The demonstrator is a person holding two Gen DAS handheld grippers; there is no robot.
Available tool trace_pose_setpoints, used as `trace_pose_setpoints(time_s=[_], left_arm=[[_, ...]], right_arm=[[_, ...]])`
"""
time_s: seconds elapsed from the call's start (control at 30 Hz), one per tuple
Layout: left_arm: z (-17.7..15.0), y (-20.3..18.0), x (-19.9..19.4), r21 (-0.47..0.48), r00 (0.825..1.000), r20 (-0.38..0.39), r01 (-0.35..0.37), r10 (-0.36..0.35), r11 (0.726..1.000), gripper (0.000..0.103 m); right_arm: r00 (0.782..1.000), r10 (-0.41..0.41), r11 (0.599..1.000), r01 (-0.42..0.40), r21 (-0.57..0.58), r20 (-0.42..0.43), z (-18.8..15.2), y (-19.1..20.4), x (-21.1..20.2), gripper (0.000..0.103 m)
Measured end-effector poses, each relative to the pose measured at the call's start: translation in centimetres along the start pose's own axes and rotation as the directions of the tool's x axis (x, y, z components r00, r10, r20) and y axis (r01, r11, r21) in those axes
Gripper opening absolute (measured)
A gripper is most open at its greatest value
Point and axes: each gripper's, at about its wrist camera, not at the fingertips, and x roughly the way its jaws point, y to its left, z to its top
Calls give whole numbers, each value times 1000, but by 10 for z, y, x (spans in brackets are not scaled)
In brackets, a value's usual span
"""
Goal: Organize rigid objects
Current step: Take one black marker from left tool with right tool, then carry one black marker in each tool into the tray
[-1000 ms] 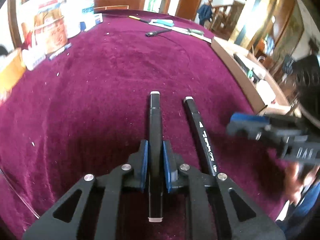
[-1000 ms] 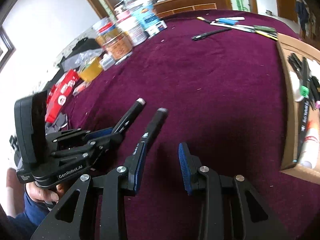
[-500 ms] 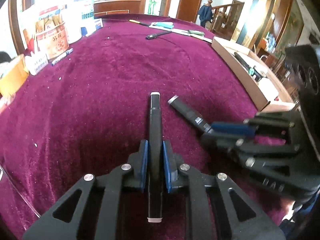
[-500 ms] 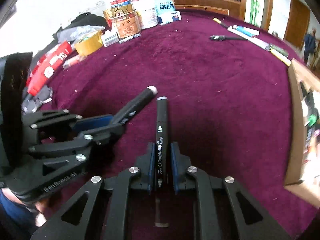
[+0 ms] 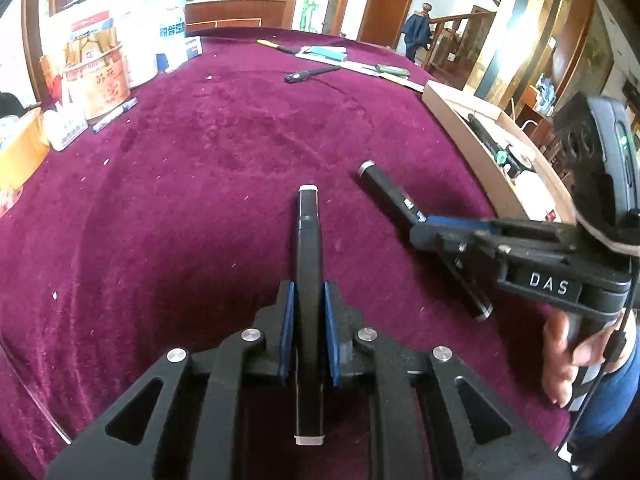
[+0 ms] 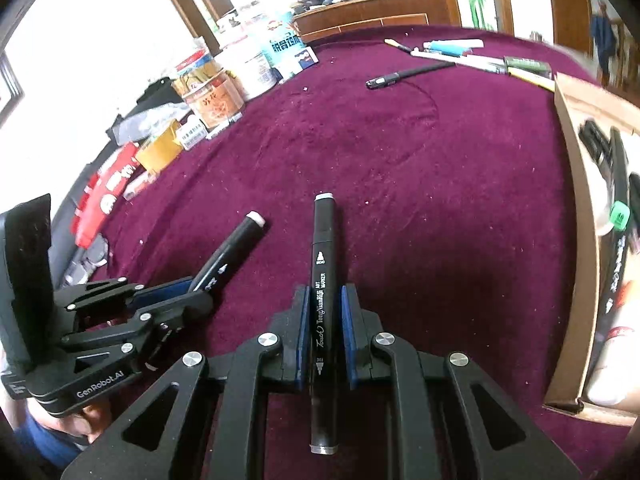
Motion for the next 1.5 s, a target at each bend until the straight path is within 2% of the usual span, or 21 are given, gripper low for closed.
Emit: trace_pose_setpoints(time_s=[0.27, 0.53, 0.77, 0.83, 0.93, 1.03, 1.17, 1.27, 1.37, 1.43, 1.5], left_arm=[[17, -31, 6, 17, 1000, 22, 20, -20, 1000, 12], [28, -44, 4, 13, 999, 39, 30, -30, 999, 12], [47, -62, -1, 18, 996, 63, 57, -58, 998, 12], [54, -73, -3, 22, 995, 70, 75, -76, 997, 12], [72, -97, -5, 41, 989, 69, 127, -130, 991, 12], [88, -123, -5, 69, 983, 72, 162, -167, 984, 12], [102, -160, 9, 94, 972, 36, 226, -231, 969, 12], [106, -189, 28, 97, 959, 1, 282, -284, 954, 12], [108, -209, 47, 105, 956, -29, 294, -293, 950, 12], [109, -218, 59, 104, 956, -46, 293, -290, 950, 12], [112, -225, 70, 96, 954, -55, 299, -295, 950, 12]], right_arm=[[999, 3, 999, -4, 35, 45, 4, -9, -12, 13], [997, -11, 997, 5, 72, 77, 8, -20, -21, 13], [989, -37, 989, 15, 148, 146, 15, -40, -42, 13], [985, -33, 982, 0, 191, 169, 17, -49, -54, 13], [974, 6, 965, -64, 253, 226, 20, -68, -83, 13], [955, -98, 955, 12, 297, 278, 22, -93, -115, 13], [937, -183, 915, 52, 400, 298, 22, -142, -144, 13], [916, -277, 886, 127, 446, 289, 23, -174, -156, 14], [891, -361, 855, 197, 479, 276, 22, -199, -162, 14], [886, -380, 841, 212, 498, 265, 19, -210, -160, 14], [891, -380, 830, 210, 516, 249, 16, -221, -157, 14]])
